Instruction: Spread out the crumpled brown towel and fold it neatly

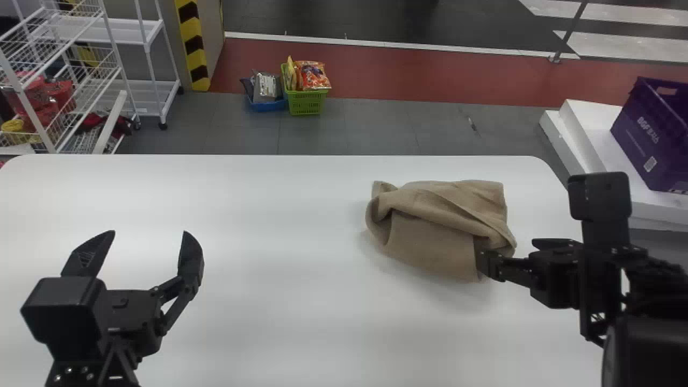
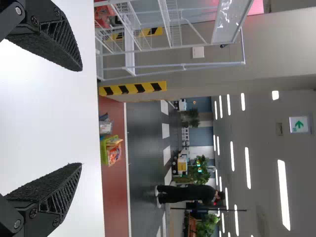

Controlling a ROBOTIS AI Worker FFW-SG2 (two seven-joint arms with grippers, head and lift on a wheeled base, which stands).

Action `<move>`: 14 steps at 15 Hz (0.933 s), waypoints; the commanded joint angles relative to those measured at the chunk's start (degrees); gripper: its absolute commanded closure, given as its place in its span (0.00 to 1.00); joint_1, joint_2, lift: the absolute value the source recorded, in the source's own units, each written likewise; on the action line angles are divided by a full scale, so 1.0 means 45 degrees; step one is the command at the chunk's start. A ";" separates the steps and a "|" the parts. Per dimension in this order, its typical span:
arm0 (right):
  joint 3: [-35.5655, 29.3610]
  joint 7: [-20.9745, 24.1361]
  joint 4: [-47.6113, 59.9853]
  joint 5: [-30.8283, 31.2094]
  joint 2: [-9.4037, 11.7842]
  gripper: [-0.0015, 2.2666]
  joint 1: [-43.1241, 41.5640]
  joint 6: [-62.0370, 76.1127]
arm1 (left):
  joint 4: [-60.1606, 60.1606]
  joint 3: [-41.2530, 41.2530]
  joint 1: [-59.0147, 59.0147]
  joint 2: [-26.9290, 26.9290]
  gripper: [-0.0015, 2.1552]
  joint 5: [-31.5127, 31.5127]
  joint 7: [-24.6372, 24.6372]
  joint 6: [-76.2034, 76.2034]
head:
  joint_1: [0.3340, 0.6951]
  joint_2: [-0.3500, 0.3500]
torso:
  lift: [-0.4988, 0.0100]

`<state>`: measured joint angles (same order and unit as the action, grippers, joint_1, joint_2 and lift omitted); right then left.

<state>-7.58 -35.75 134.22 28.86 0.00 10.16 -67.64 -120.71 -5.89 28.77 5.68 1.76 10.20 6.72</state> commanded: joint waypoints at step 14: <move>-0.0483 0.3080 -0.3909 0.0208 0.0879 0.18 0.1707 0.8243 | 0.0204 -0.0116 -0.0045 -0.0011 0.07 0.0000 -0.0002 -0.0018 | 1.00 0.29 | 0.73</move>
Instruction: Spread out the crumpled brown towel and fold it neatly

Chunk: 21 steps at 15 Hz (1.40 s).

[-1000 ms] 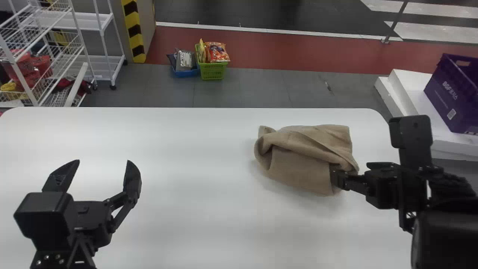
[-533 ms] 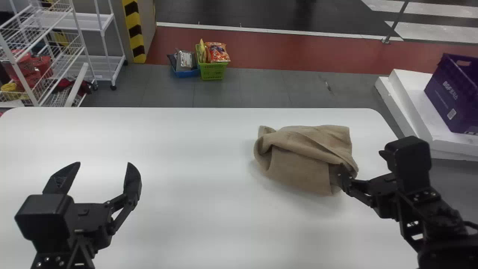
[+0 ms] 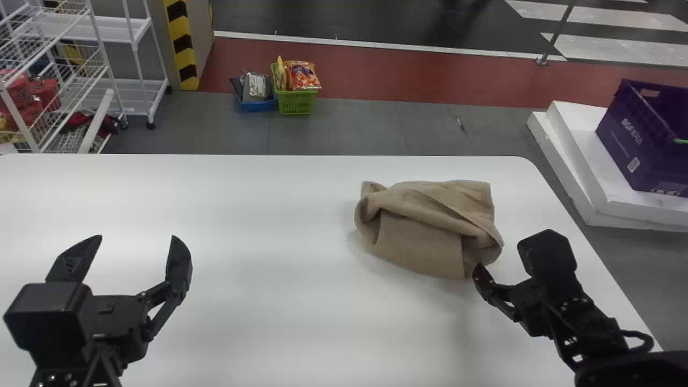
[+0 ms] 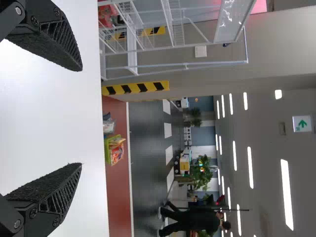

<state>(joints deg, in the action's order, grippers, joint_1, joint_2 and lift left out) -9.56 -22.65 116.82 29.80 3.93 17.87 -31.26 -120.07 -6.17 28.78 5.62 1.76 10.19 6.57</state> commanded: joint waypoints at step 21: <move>0.0581 -0.7017 0.8825 -0.1721 -0.0014 0.93 -0.9264 -1.3071 | -0.0174 0.0141 0.0342 0.0020 0.07 0.0020 0.0021 -0.0374 | 1.00 0.47 | 0.73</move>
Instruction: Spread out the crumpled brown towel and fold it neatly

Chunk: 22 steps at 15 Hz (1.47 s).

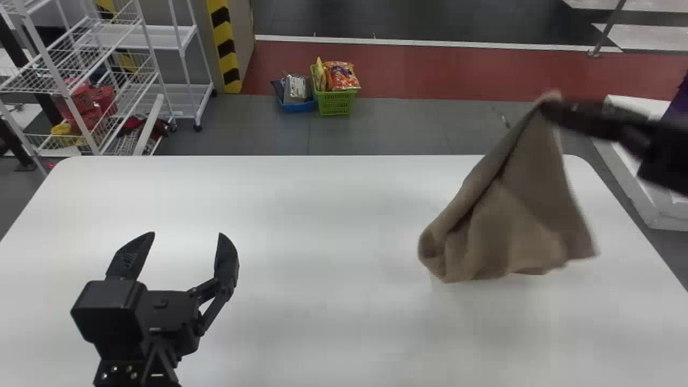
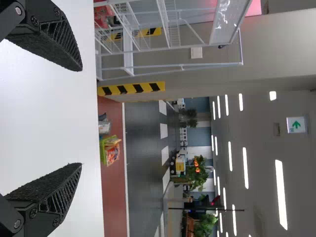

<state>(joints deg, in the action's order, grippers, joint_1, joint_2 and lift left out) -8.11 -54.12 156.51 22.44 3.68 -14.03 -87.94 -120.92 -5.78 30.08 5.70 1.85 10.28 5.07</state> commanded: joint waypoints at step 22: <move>0.4166 0.2730 -0.3687 0.3900 -0.0700 0.92 0.1320 -0.0475 | -0.0082 -0.0103 0.0796 0.0081 0.06 0.0234 -0.0625 -0.1408 | 1.00 0.52 | 0.73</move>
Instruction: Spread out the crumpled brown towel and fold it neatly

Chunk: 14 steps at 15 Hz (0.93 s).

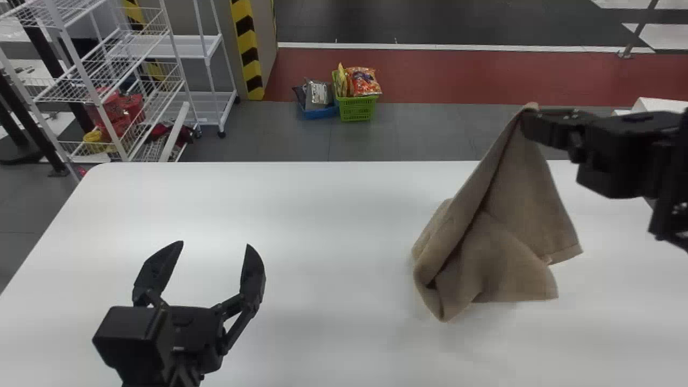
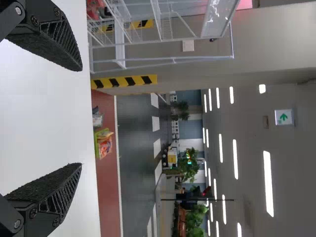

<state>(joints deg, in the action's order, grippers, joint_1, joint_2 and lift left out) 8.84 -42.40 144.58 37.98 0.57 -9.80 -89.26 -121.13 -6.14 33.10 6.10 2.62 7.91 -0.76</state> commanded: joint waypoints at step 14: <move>-0.2218 0.2390 -0.2226 0.0428 0.0166 0.02 0.3565 0.2773 | -0.1559 -0.1663 0.1805 0.0636 0.06 0.0864 -0.0858 -0.0426 | 1.00 0.18 | 0.73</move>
<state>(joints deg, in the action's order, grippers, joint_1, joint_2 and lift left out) 2.80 -31.07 130.93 43.26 1.07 3.83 -79.25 -127.95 -12.91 41.06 8.63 6.46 4.04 -2.62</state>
